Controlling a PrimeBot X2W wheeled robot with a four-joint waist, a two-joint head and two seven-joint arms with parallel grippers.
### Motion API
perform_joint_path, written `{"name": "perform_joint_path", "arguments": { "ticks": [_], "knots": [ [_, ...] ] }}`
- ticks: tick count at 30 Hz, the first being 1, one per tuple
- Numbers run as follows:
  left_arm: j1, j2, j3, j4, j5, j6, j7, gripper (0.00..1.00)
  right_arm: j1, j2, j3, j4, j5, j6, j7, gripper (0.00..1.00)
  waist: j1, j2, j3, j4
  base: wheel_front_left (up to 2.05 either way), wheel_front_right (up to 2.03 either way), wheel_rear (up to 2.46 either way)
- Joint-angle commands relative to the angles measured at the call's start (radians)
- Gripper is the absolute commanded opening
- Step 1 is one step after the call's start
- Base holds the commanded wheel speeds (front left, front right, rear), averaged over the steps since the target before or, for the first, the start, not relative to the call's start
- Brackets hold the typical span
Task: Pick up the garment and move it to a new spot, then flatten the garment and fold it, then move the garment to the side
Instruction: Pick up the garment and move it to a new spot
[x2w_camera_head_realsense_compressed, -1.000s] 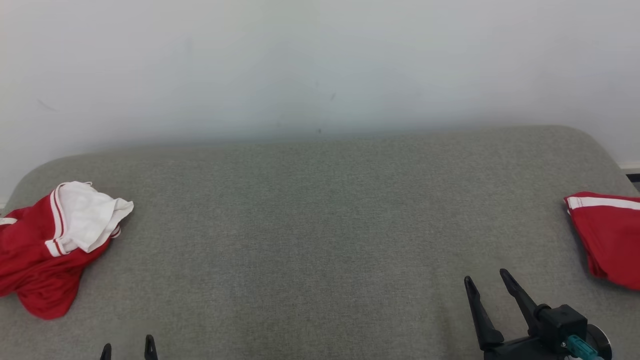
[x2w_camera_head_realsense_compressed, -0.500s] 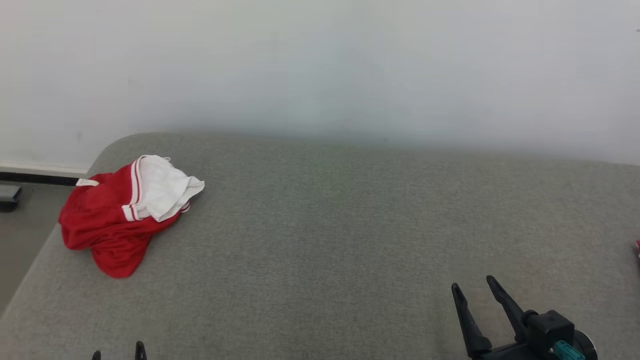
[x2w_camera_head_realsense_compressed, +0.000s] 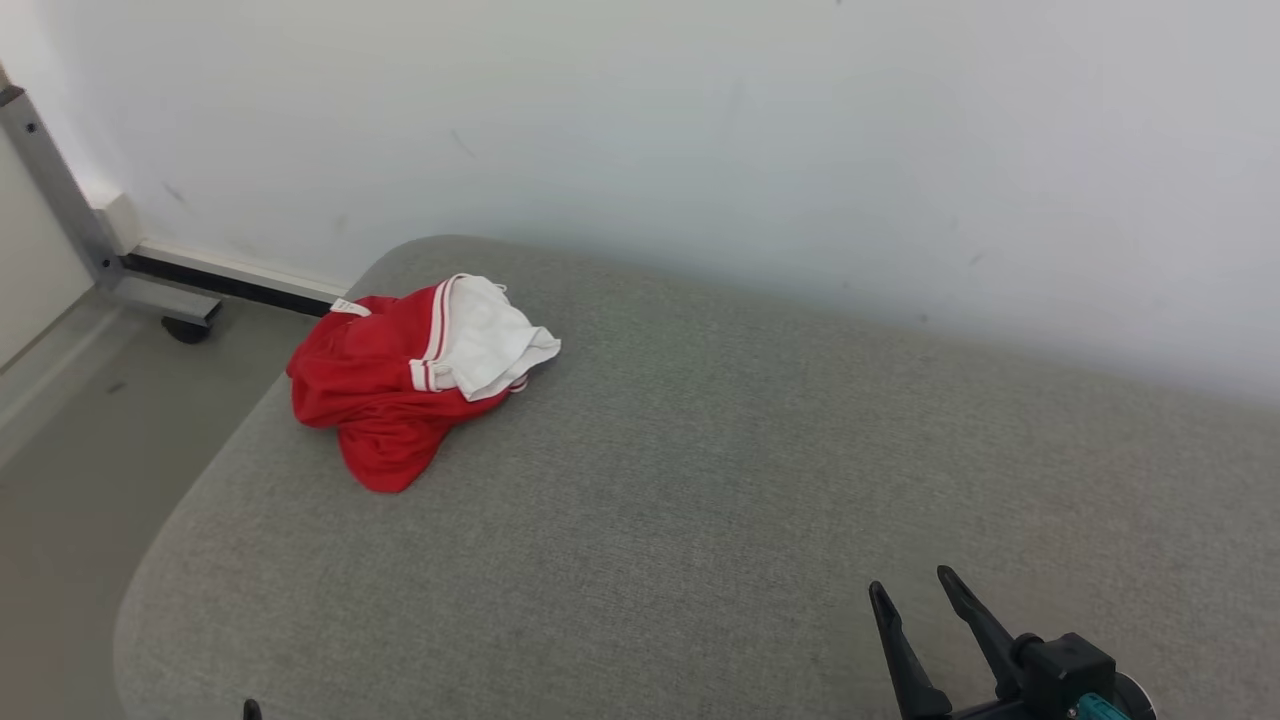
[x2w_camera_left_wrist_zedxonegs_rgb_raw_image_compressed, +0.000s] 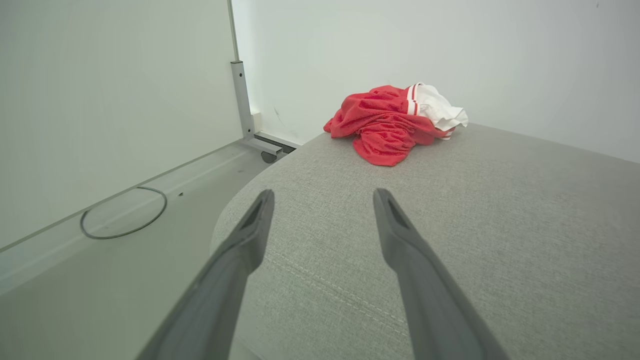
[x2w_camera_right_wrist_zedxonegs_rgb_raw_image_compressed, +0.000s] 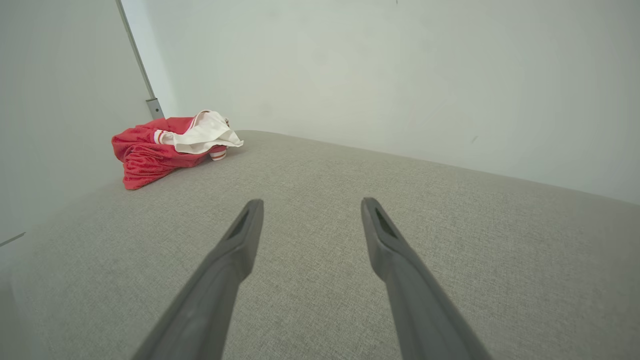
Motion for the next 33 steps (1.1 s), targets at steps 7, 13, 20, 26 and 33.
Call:
{"name": "perform_joint_path", "arguments": {
  "ticks": [7,13,20,26,33],
  "knots": [
    [0.028,-0.001,0.02,-0.014,0.009,-0.001,-0.003,1.0,0.011,0.012,0.008,0.002,0.012,-0.003,-0.001,1.0,0.0,0.0,-0.011,0.1,0.0,0.0,0.0],
    [0.035,-0.001,0.02,-0.019,0.011,-0.002,-0.003,1.0,0.012,0.012,0.011,0.004,0.013,-0.003,-0.001,1.0,0.0,0.0,-0.012,0.118,0.0,0.0,0.0],
    [0.038,-0.001,0.013,-0.025,0.0,0.012,-0.003,1.0,0.006,0.007,0.02,0.006,0.019,-0.003,-0.001,1.0,0.0,0.0,-0.01,0.109,0.0,0.0,0.0],
    [0.023,-0.001,0.002,-0.024,-0.002,0.016,-0.003,1.0,0.012,-0.001,0.018,0.003,0.018,-0.003,-0.001,1.0,0.0,0.0,-0.001,0.097,0.0,0.0,0.0],
    [-0.037,0.003,0.005,-0.037,-0.024,0.003,-0.003,1.0,-0.006,-0.009,0.026,-0.004,0.018,-0.003,-0.001,1.0,0.0,0.0,0.023,0.072,0.0,0.0,0.0]
  ]
}}
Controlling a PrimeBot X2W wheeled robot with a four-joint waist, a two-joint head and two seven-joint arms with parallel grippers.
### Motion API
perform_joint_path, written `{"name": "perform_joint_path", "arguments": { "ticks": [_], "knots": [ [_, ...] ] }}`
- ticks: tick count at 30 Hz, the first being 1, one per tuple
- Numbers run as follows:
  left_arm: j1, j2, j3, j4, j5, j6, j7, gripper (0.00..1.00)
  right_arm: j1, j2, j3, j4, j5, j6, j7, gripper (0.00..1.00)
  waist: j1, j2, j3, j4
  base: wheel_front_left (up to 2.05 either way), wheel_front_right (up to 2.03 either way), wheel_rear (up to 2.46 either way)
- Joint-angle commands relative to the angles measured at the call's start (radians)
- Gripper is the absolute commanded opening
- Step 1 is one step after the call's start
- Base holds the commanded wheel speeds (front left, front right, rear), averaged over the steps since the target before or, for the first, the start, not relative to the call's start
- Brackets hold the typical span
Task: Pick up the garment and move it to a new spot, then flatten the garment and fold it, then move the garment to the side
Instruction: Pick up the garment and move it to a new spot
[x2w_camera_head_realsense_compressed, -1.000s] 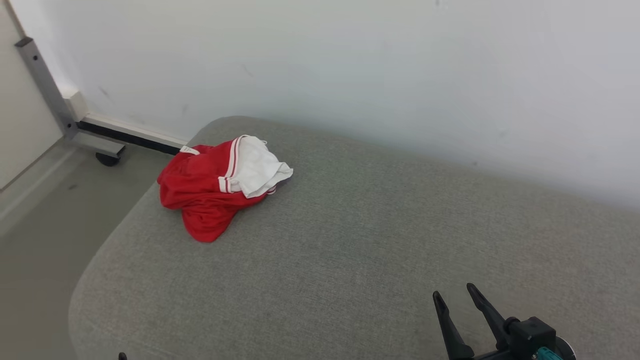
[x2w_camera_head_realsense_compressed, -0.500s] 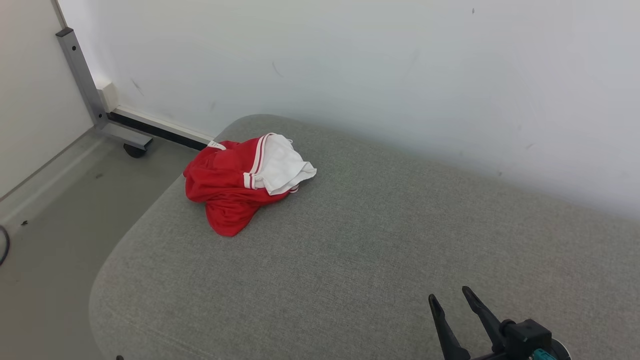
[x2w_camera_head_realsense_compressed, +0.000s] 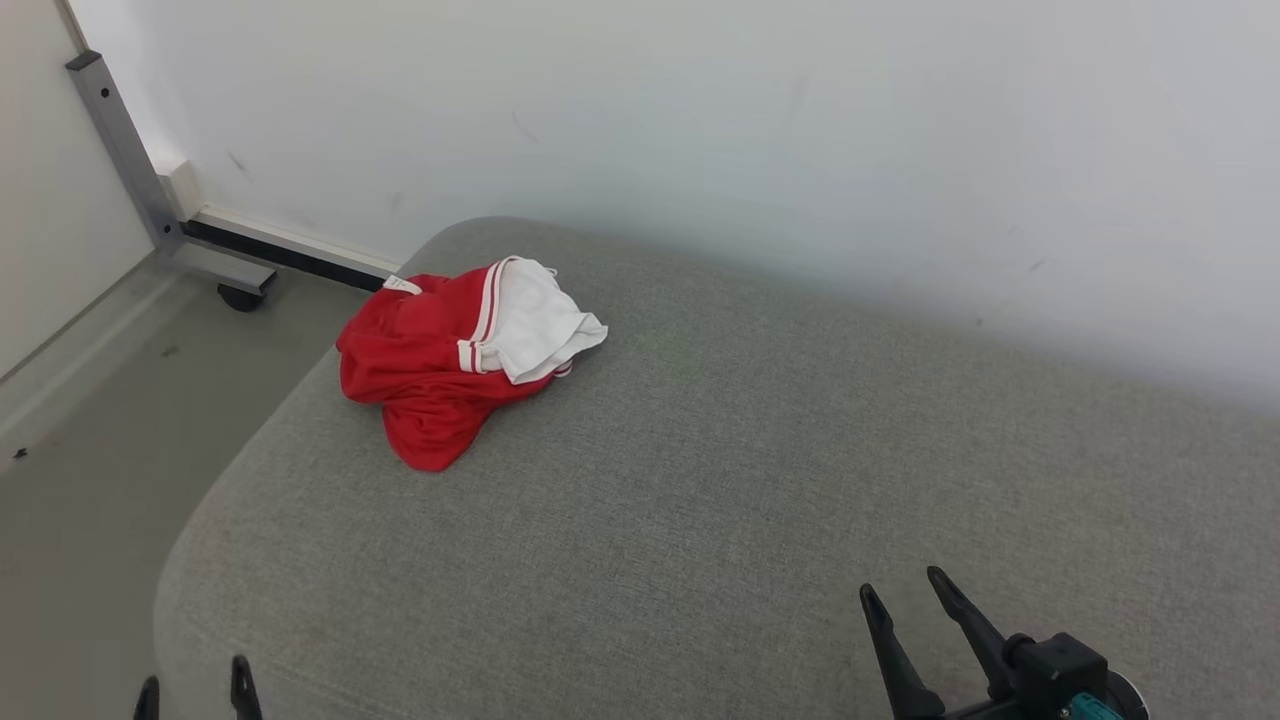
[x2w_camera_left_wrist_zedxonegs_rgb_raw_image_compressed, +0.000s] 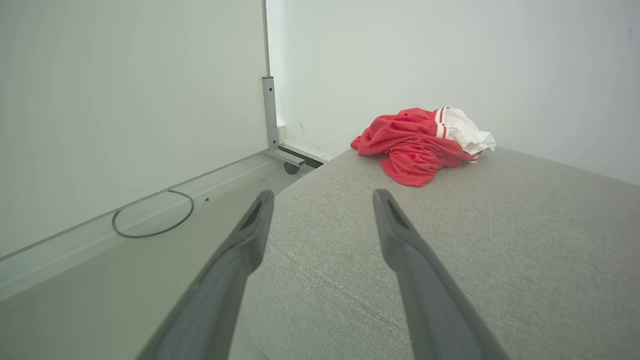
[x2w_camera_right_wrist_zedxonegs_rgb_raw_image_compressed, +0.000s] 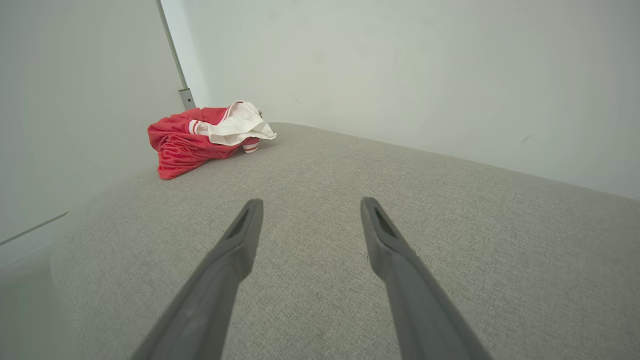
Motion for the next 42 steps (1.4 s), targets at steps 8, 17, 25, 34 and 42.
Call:
{"name": "perform_joint_path", "arguments": {
  "ticks": [8,17,25,34,42],
  "knots": [
    [-0.237,0.065,0.033,0.102,-0.102,-0.036,0.098,1.0,-0.053,-0.04,0.023,-0.022,-0.006,-0.003,-0.001,1.0,0.0,-0.0002,0.098,-0.068,0.0,0.0,0.0],
    [-0.452,0.133,0.045,0.158,-0.226,-0.048,0.326,1.0,-0.127,-0.096,0.057,-0.054,-0.008,-0.003,0.011,1.0,0.0,-0.0002,0.22,-0.149,0.0,0.0,0.0],
    [-0.638,0.192,0.069,0.197,-0.306,-0.032,0.511,1.0,-0.181,-0.119,0.073,-0.098,-0.015,-0.003,0.022,1.0,0.0,-0.0002,0.334,-0.219,0.0,0.0,0.0],
    [-0.758,0.247,0.169,0.19,-0.458,0.062,0.788,1.0,-0.257,-0.156,0.089,-0.154,-0.028,-0.003,0.035,1.0,0.0,-0.0002,0.461,-0.301,0.0,0.0,0.0],
    [-0.787,0.282,0.187,0.133,-0.491,0.119,0.912,1.0,-0.27,-0.137,0.086,-0.153,-0.026,-0.003,0.022,1.0,0.0,-0.0002,0.515,-0.348,0.0,0.0,0.0]
  ]
}}
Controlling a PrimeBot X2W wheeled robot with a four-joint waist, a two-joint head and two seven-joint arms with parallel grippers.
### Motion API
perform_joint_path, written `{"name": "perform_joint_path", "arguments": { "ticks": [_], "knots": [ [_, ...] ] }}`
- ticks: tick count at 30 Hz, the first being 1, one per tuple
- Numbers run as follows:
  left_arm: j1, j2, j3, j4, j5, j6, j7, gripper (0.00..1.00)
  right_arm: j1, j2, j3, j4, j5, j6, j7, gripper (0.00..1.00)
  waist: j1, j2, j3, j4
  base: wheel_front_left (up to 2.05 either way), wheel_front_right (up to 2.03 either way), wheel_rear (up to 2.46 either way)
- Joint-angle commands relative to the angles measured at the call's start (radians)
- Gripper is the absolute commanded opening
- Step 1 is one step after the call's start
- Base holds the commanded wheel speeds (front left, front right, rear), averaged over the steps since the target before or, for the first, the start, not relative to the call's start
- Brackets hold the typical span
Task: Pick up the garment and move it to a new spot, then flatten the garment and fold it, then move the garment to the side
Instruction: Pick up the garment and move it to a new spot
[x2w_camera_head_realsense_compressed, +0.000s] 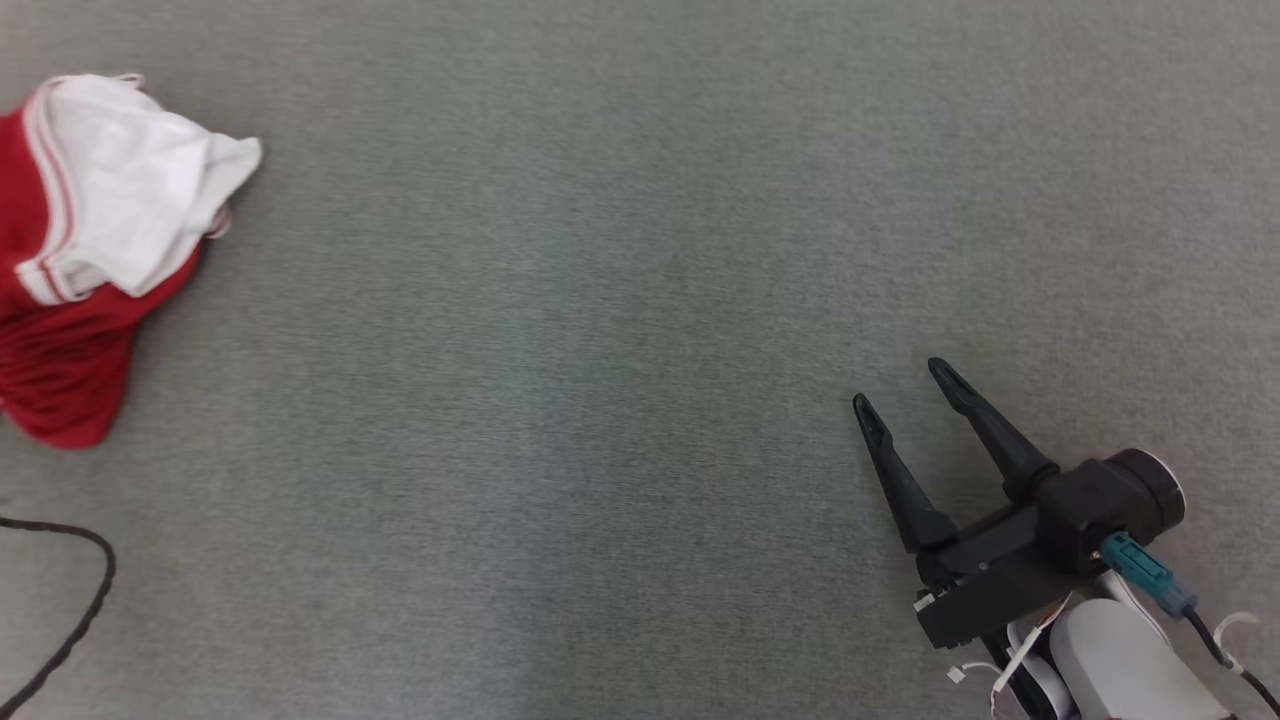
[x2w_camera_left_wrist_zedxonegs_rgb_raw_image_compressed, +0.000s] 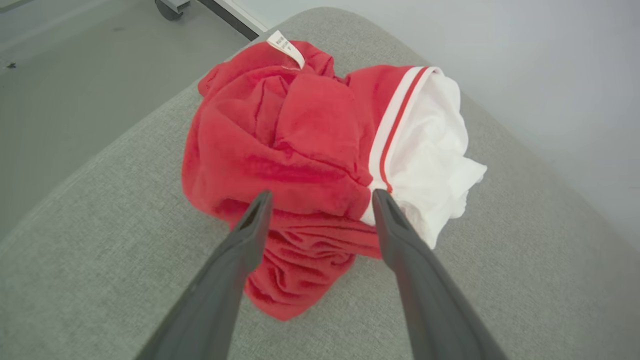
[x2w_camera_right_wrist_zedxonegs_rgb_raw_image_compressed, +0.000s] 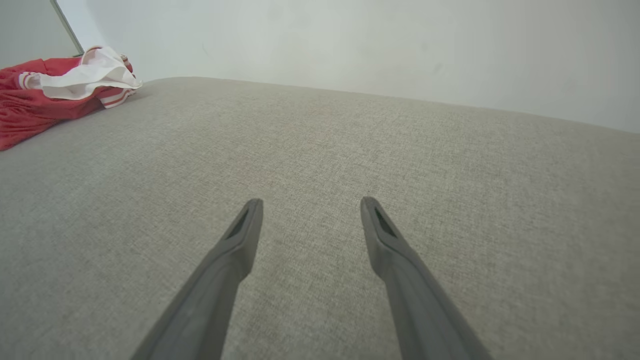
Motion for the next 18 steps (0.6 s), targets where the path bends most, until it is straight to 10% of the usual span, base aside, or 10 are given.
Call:
{"name": "perform_joint_path", "arguments": {
  "ticks": [1,18],
  "knots": [
    [-0.015,0.019,0.011,-0.014,-0.005,0.012,0.008,1.0,-0.019,0.007,0.003,-0.003,-0.004,-0.003,-0.006,1.0,-0.0002,-0.0002,0.053,-0.052,0.0,0.0,0.0],
    [-0.028,0.079,0.011,0.104,0.061,0.094,0.009,1.0,-0.045,0.01,-0.001,-0.02,-0.009,-0.003,-0.017,1.0,-0.0002,-0.0002,0.137,-0.147,0.0,0.0,0.0]
  ]
}}
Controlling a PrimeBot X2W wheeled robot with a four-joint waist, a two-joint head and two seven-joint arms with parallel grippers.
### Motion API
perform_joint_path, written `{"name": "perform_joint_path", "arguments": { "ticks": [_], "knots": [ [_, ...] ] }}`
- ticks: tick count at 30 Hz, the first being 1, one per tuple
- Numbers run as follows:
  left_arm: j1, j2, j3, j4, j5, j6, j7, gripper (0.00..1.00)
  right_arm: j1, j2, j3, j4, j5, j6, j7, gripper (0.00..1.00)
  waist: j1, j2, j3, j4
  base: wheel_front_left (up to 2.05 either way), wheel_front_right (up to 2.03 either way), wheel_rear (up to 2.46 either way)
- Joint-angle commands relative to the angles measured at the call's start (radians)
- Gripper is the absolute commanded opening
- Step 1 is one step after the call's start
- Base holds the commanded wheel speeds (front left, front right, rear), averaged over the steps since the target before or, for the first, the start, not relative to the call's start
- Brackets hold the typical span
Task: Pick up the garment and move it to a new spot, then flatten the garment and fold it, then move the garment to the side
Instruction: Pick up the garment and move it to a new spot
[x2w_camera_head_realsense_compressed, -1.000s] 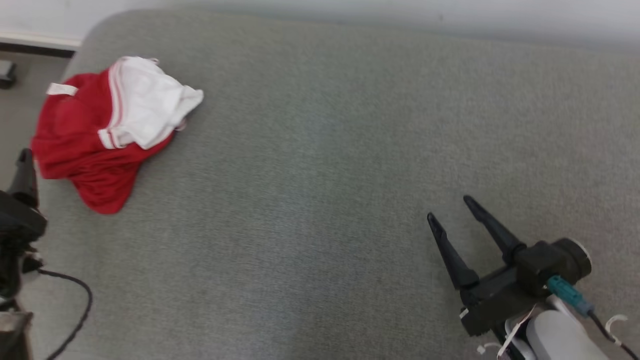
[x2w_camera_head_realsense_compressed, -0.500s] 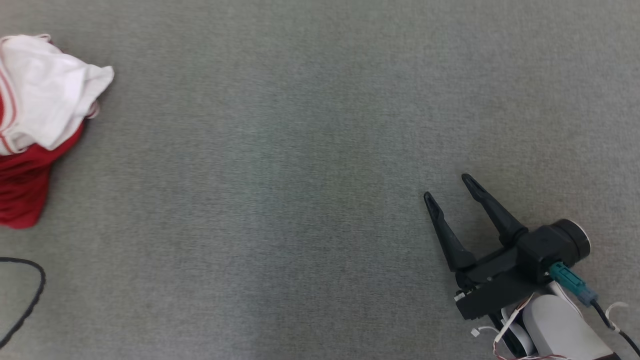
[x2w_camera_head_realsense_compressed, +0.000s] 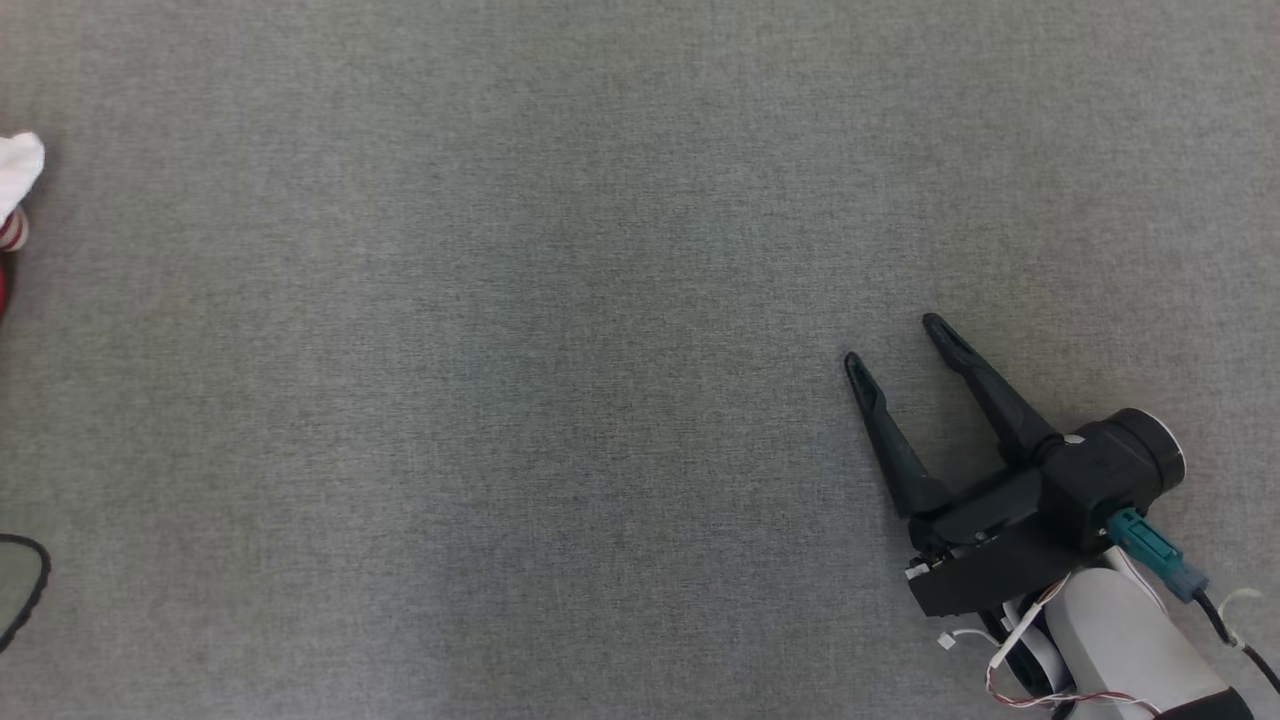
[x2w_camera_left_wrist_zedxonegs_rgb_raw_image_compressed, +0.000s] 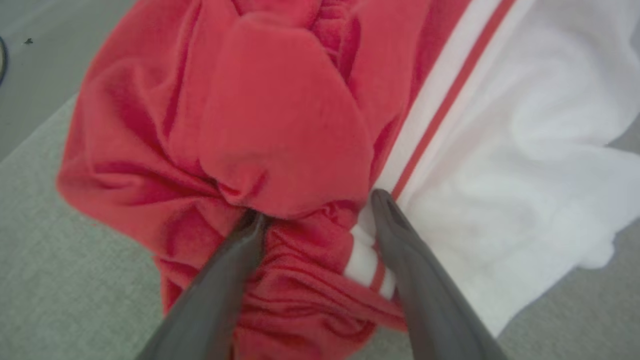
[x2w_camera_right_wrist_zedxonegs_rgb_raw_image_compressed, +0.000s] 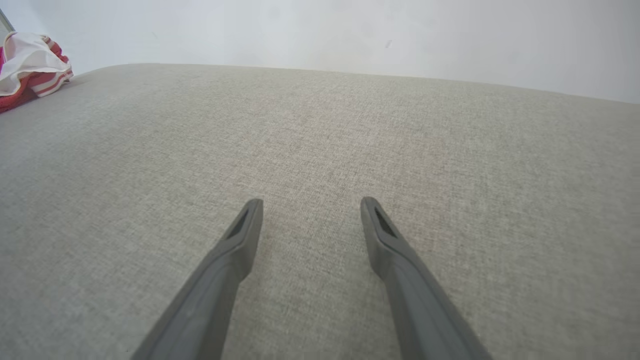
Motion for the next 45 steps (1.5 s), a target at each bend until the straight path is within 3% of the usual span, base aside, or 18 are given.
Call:
{"name": "perform_joint_path", "arguments": {
  "ticks": [1,2,3,4,13,25,33,45],
  "knots": [
    [-0.001,0.002,-0.009,0.017,0.005,0.003,0.013,0.97,0.005,-0.002,-0.004,0.009,-0.001,-0.003,-0.002,1.0,0.0,0.0,0.014,-0.014,0.0,0.0,0.0],
    [-0.003,0.002,-0.013,0.023,0.005,0.002,0.014,0.47,0.005,-0.001,-0.006,0.009,-0.002,-0.003,-0.001,1.0,0.0,0.0,0.015,-0.014,0.0,0.0,0.0],
    [-0.005,0.001,-0.017,0.028,0.005,-0.002,0.015,0.04,0.005,0.0,-0.009,0.011,-0.002,-0.003,-0.002,1.0,0.0,0.0,0.014,-0.014,0.0,0.0,0.0],
    [-0.007,-0.002,-0.021,0.034,0.004,-0.006,0.011,0.0,0.007,0.003,-0.012,0.014,-0.002,-0.003,-0.002,1.0,0.0,0.0,0.01,-0.012,0.0,0.0,0.0],
    [0.009,0.005,-0.022,0.027,-0.002,-0.035,-0.041,0.0,0.017,0.03,-0.007,0.031,0.011,-0.003,-0.01,1.0,0.0,0.0,-0.074,0.007,0.0,0.0,0.0],
    [0.021,0.027,-0.051,-0.066,-0.008,-0.095,-0.058,0.0,0.103,0.068,-0.055,0.07,0.021,-0.003,-0.013,1.0,0.0,0.0,-0.279,0.003,0.0,0.0,0.0],
    [0.022,0.02,-0.1,-0.193,-0.028,-0.124,0.012,0.0,0.166,0.095,-0.079,0.069,0.031,-0.003,-0.013,1.0,0.0,0.0,-0.395,-0.071,0.0,0.0,0.0],
    [0.038,-0.072,-0.206,-0.378,-0.059,-0.132,0.076,0.0,0.211,0.121,-0.087,0.069,0.035,-0.003,-0.012,1.0,0.0,0.0,-0.474,-0.239,0.0,0.0,0.0]
  ]
}}
